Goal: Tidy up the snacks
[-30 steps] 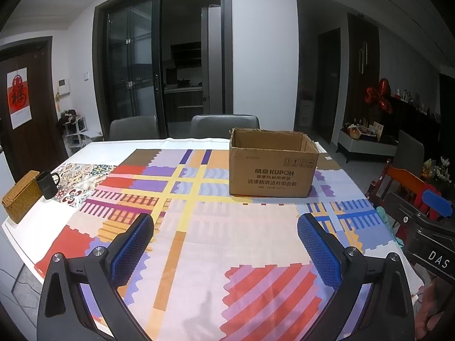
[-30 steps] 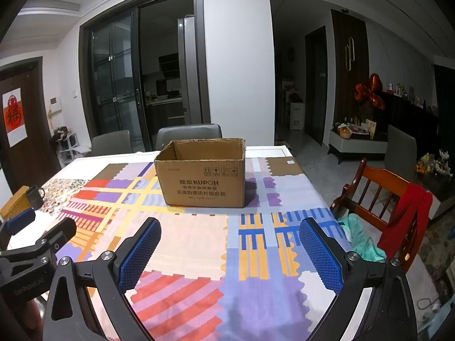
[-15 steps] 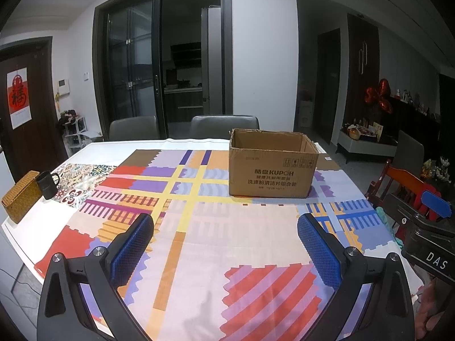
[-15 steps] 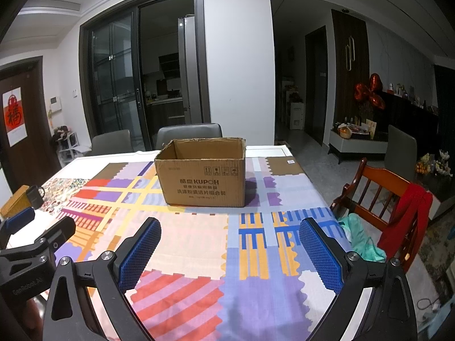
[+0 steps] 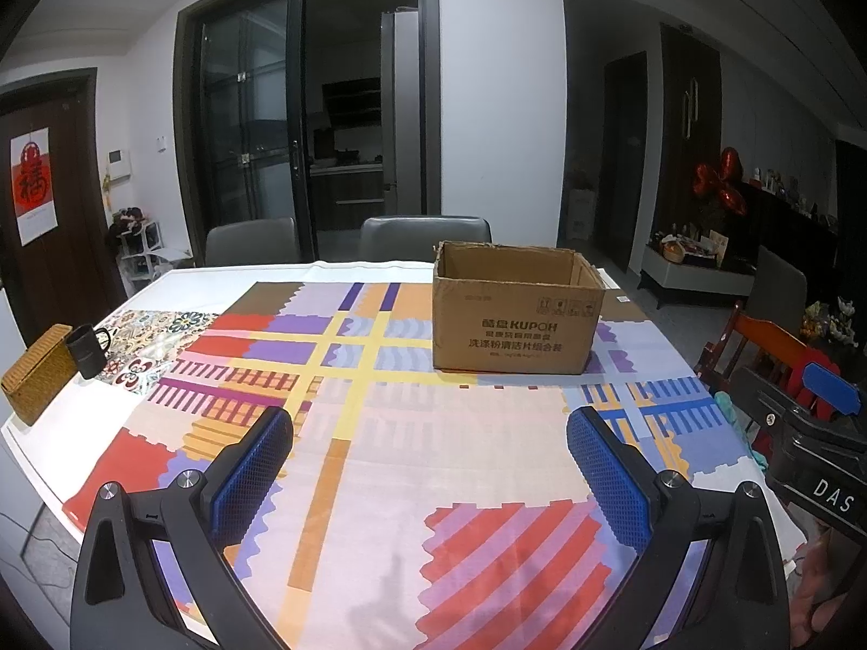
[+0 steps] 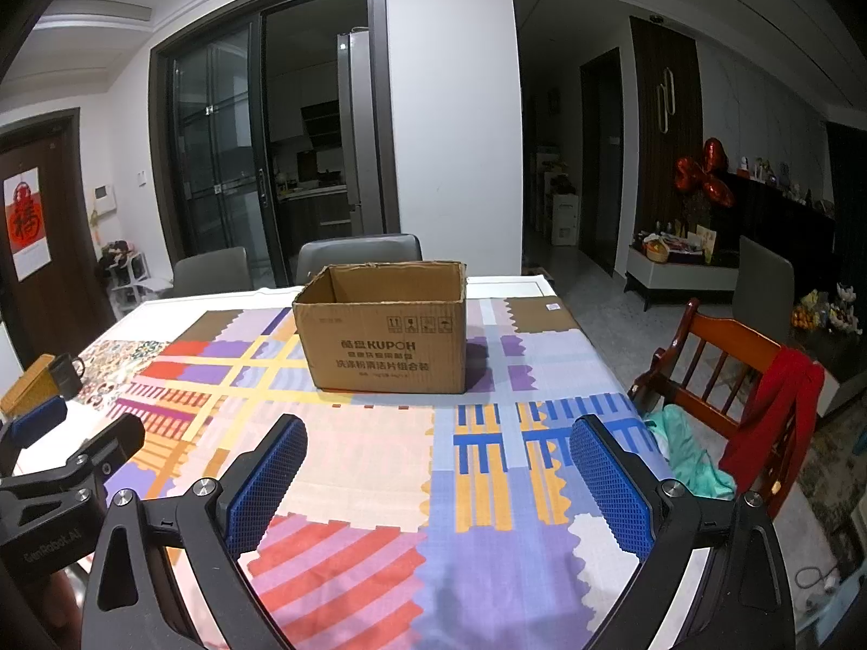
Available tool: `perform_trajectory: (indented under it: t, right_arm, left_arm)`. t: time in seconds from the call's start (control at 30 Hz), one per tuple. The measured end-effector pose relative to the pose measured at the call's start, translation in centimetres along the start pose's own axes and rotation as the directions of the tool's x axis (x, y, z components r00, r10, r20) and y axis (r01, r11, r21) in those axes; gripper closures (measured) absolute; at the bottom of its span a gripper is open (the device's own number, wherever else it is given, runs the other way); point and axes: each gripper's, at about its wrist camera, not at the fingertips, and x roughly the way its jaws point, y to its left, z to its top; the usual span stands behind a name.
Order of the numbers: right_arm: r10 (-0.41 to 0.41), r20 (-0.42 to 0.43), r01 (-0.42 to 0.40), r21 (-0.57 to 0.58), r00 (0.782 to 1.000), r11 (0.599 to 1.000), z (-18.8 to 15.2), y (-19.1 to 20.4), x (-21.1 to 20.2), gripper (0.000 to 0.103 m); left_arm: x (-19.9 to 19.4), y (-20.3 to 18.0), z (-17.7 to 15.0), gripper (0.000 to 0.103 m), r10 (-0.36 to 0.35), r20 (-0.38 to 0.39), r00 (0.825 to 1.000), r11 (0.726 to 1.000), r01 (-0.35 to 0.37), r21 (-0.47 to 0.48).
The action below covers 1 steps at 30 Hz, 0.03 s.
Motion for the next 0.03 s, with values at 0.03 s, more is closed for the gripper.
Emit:
perform_trajectory:
  t: [0.03]
  right_arm:
    - [0.0,-0.001,0.0,0.001,1.0,1.0,0.01,0.01,0.02,0.004]
  left_arm:
    - [0.04,-0.03,0.01,0.0,-0.001,-0.001,1.0,1.0,0.001,-0.001]
